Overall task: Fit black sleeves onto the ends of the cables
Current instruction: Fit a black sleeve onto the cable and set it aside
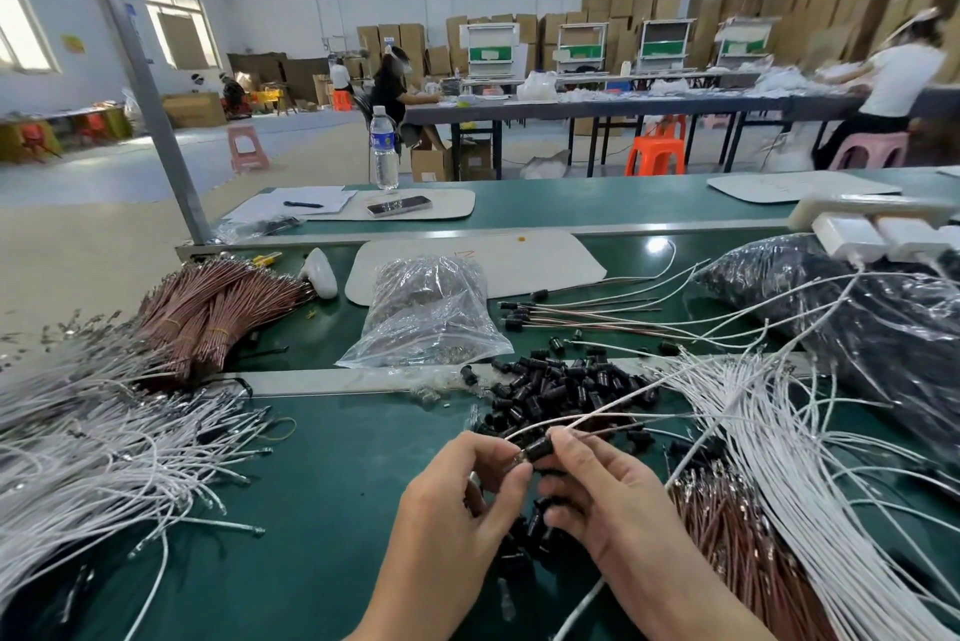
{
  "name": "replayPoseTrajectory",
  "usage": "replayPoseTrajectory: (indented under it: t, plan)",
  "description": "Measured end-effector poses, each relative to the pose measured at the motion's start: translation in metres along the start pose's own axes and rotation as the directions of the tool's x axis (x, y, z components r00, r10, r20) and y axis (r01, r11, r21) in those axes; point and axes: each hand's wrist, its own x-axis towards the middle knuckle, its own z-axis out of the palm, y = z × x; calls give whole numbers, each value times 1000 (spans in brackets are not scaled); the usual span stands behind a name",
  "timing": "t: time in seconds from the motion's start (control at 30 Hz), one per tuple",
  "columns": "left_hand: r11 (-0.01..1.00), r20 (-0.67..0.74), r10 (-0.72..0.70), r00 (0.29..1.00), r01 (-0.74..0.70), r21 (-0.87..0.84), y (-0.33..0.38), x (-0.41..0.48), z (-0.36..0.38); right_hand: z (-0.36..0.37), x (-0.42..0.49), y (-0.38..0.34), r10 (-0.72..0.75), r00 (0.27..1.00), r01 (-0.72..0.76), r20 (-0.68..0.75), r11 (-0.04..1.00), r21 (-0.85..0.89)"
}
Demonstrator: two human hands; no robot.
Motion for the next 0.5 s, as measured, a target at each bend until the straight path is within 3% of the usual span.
replayPoseTrajectory:
  t: [0.5]
  plan:
    - [995,0,45,999,-45,86,2,-1,0,-3,1,0,7,1000,-6,15,999,-47]
